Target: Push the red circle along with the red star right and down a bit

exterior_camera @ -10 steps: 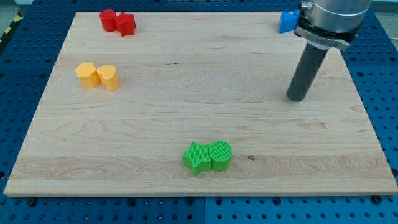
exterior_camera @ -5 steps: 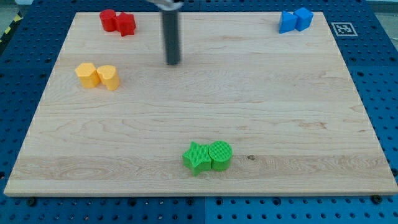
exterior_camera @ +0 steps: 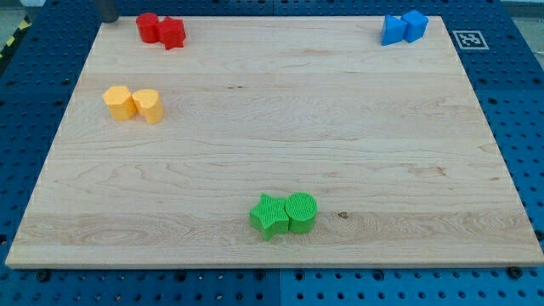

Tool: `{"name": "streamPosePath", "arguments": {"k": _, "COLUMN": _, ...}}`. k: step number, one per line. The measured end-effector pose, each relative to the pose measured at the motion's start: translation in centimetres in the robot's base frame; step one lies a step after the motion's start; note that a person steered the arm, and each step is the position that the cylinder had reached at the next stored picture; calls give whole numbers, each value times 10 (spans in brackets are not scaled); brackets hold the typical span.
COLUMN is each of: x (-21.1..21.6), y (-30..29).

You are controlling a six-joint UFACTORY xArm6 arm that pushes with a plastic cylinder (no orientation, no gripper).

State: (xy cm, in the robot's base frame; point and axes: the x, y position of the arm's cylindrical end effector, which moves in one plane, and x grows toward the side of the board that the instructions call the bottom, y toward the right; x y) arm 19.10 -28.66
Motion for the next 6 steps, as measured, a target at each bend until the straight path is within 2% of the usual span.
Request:
{"name": "streamPosePath", "arguments": {"k": 3, "x": 29, "y": 71}}
{"name": "streamPosePath", "arguments": {"k": 4, "x": 31, "y": 72}}
{"name": "streamPosePath", "arguments": {"k": 6, "x": 38, "y": 27}}
